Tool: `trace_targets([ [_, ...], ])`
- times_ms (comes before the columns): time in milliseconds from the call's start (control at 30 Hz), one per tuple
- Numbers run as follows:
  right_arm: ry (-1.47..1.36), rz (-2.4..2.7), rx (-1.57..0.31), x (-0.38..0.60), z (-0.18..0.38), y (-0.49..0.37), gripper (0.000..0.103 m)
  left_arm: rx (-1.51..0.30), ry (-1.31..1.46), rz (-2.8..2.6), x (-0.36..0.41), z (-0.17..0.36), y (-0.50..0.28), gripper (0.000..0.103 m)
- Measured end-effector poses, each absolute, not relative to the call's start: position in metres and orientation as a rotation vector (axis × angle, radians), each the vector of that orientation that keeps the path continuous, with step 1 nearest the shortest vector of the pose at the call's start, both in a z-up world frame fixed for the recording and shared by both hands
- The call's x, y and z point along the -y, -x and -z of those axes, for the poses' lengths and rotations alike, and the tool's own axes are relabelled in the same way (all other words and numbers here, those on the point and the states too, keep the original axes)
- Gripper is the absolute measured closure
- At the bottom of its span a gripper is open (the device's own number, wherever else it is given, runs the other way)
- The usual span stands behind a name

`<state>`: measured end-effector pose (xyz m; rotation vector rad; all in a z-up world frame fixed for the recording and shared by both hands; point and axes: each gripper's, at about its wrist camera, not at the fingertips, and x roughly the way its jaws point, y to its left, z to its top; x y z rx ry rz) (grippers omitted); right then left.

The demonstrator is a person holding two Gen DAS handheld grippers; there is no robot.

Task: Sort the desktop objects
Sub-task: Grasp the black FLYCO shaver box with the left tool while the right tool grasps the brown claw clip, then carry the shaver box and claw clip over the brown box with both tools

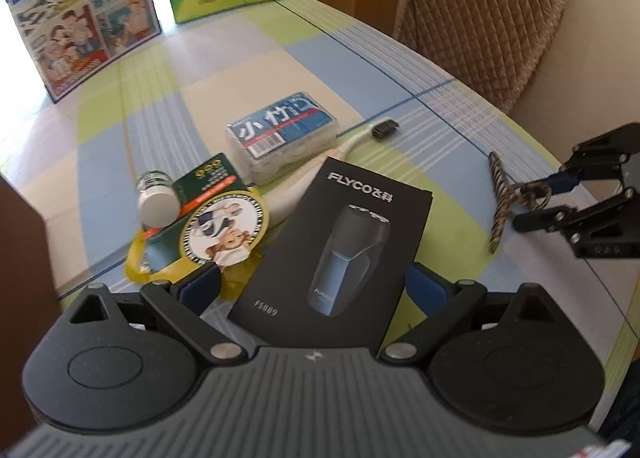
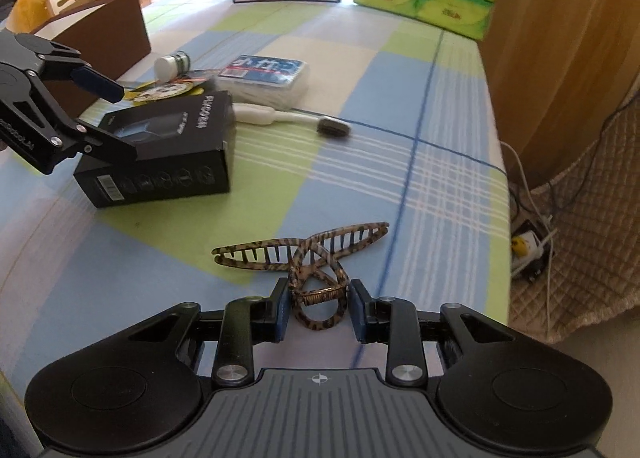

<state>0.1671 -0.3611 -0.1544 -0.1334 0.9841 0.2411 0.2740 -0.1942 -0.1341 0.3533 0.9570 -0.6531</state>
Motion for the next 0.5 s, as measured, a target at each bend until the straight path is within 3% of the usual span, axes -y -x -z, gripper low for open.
trace_targets([
  [167, 0.114, -0.196, -1.003, 0.373, 0.151, -0.160, 0.075, -0.988, -0.352, 0.676, 0.203, 0.143, -0.275, 0.009],
  [300, 0.087, -0.165, -1.009, 0.380, 0.149, -0.153, 0.075, -1.032, -0.350, 0.689, 0.209, 0.146, -0.261, 0.025],
  [500, 0.078, -0.154, -1.011, 0.385, 0.148, -0.148, 0.075, -1.083, -0.289, 0.655, 0.211, 0.148, -0.238, 0.026],
])
